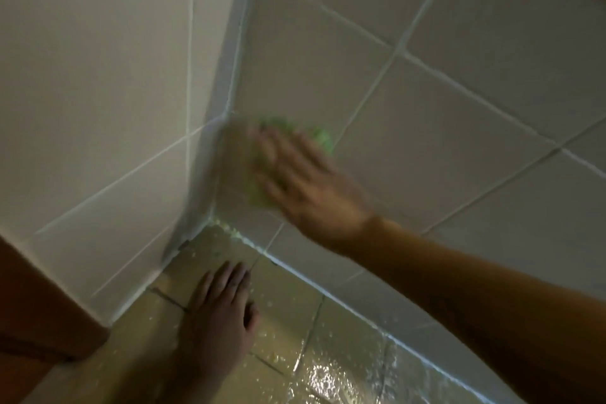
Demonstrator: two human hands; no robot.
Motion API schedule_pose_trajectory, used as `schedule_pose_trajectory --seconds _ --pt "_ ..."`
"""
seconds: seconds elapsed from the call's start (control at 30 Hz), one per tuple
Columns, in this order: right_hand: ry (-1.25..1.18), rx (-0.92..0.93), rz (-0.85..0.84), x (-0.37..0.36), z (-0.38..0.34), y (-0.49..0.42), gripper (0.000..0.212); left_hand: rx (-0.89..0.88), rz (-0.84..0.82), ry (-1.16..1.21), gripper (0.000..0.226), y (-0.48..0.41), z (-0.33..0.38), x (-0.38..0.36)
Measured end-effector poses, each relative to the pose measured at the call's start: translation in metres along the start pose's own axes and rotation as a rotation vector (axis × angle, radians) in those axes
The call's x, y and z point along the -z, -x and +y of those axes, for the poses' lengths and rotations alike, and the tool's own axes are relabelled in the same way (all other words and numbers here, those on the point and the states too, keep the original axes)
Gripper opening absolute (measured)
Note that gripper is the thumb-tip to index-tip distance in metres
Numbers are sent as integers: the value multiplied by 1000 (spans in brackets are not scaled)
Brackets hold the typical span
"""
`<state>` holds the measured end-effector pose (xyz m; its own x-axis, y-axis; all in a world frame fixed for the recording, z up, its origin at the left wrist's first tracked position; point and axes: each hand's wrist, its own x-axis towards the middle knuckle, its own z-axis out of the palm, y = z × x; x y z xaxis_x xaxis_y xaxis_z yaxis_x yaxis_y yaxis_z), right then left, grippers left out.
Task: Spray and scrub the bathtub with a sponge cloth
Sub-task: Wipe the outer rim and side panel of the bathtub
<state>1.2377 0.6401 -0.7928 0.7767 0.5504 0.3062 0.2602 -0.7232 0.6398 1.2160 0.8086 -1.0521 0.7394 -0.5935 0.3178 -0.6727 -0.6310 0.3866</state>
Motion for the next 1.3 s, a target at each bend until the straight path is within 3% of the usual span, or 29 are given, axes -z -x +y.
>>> schedule_pose_trajectory --seconds 0.1,0.3,0.43,0.53,0.67,0.73,0.87,0.93,1.13,1.2,1.3 --pt "-44 206 -235 -21 -20 23 38 3 7 -8 55 2 3 2" --pt "57 -204 67 -5 -6 -42 51 27 -10 -30 57 0 10 9" --pt "49 13 -122 -48 -47 -15 40 43 -51 -45 59 -1 12 15" --pt "8 119 -258 -52 -51 8 44 46 -85 -82 62 -2 14 17" --pt "23 -143 -46 -18 -25 6 48 43 -105 -99 63 -2 16 17" --pt "71 -216 -28 -12 -24 29 45 22 -114 -119 64 -2 16 18" --pt "131 147 -367 -28 -46 111 43 7 -80 -120 63 -3 13 13" --pt "149 209 -459 -19 -38 124 51 -4 -76 -127 63 -3 14 11" --pt "103 -241 -95 44 12 127 51 -65 -91 -150 63 -1 21 13" --pt "154 -162 -189 47 4 161 50 -56 -103 -135 63 -1 21 13" --pt "188 197 -485 41 -2 220 51 -82 -96 -127 62 0 19 14"
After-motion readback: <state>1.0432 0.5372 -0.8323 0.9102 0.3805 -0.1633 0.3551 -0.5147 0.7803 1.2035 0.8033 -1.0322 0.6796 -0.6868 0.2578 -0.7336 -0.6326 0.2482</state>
